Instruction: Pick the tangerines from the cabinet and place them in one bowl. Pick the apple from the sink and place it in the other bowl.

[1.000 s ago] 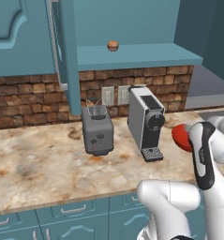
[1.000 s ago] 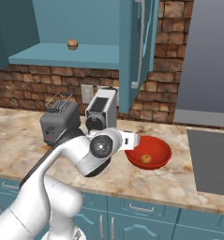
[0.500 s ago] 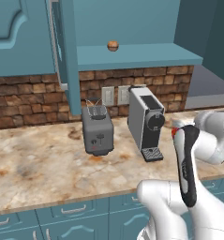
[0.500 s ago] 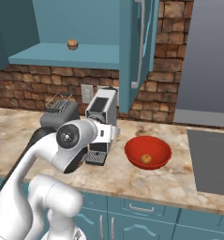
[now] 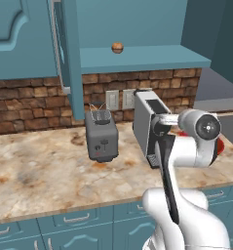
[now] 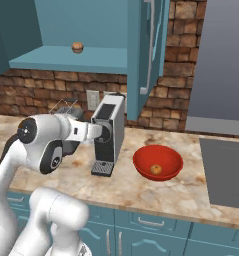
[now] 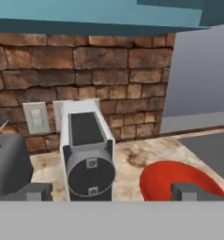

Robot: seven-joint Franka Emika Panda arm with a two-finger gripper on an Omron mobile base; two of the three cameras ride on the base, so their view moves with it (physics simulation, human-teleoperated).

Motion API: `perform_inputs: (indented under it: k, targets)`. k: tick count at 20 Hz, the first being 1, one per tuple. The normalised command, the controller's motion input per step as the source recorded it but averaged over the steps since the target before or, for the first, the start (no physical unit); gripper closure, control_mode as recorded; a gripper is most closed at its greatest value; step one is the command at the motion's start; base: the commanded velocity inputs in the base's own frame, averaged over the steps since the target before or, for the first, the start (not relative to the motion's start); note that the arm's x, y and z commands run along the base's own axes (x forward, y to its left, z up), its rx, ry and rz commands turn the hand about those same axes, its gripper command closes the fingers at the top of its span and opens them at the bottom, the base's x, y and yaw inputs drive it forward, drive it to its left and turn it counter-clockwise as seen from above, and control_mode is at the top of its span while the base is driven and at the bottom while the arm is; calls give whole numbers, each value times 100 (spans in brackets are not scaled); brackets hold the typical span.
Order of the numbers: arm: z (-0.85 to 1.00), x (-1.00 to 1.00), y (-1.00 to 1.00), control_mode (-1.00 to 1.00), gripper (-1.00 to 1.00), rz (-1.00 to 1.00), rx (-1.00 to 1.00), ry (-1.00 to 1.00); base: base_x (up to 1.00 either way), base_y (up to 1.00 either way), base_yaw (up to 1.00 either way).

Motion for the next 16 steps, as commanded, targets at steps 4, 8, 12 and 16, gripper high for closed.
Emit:
perform_inputs:
  k: [4,8,12,16]
  targets:
    - [66,15,37,-100,-100,-8,0,10,0,0,0]
    - [70,11,18,-100,-100,0,0,14,0,0,0]
    - [62,22,9,-100,-100,0,0,11,0,0,0]
    - [64,0,10,-100,-100,0,1,1,0,0,0]
